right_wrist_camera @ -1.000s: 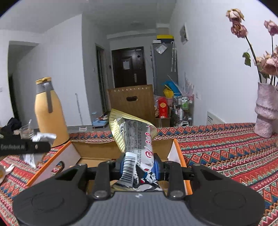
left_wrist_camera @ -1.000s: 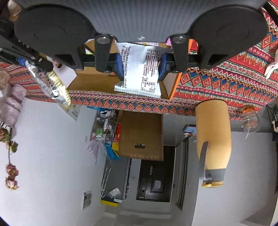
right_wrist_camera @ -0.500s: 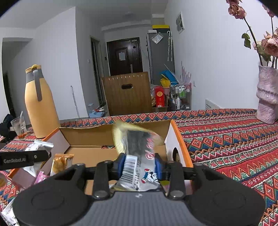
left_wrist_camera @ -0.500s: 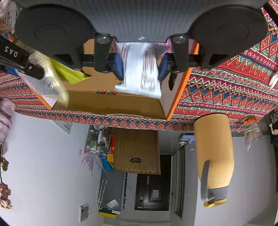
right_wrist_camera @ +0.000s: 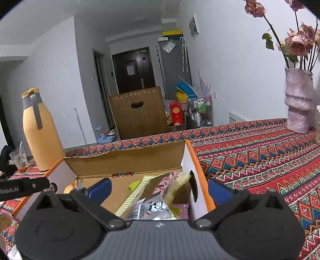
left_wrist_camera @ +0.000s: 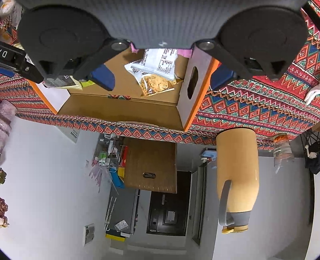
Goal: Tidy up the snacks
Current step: 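Withdraw both tools from the box toward the snack pile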
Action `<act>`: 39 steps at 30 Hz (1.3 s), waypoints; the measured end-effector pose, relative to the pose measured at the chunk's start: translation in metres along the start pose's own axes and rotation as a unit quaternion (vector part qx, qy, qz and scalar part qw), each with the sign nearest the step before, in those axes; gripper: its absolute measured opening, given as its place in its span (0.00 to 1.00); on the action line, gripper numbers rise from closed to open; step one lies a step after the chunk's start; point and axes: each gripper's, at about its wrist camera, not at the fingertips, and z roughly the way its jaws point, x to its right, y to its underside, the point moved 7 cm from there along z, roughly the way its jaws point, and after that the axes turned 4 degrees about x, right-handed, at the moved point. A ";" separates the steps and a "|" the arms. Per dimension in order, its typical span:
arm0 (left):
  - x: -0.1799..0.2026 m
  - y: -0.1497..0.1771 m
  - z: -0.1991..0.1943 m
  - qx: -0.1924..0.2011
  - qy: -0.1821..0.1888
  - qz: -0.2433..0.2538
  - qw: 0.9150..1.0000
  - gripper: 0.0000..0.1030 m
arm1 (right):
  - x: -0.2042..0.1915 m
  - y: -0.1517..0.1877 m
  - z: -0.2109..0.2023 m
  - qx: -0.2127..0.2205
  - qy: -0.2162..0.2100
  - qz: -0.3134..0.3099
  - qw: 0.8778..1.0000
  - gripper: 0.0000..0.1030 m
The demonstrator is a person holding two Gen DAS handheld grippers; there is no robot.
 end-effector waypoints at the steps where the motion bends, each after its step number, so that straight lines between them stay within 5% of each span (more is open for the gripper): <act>1: 0.000 0.000 -0.001 0.000 0.000 -0.001 1.000 1.00 | 0.000 0.000 0.000 0.000 0.001 0.001 1.000 1.00; 22: -0.001 -0.020 -0.074 0.036 0.007 0.009 0.999 1.00 | -0.012 -0.021 -0.067 0.027 0.006 -0.019 0.999 1.00; 39: -0.021 0.042 -0.138 -0.008 0.017 0.017 1.000 1.00 | -0.029 0.042 -0.140 -0.025 -0.014 -0.041 0.999 1.00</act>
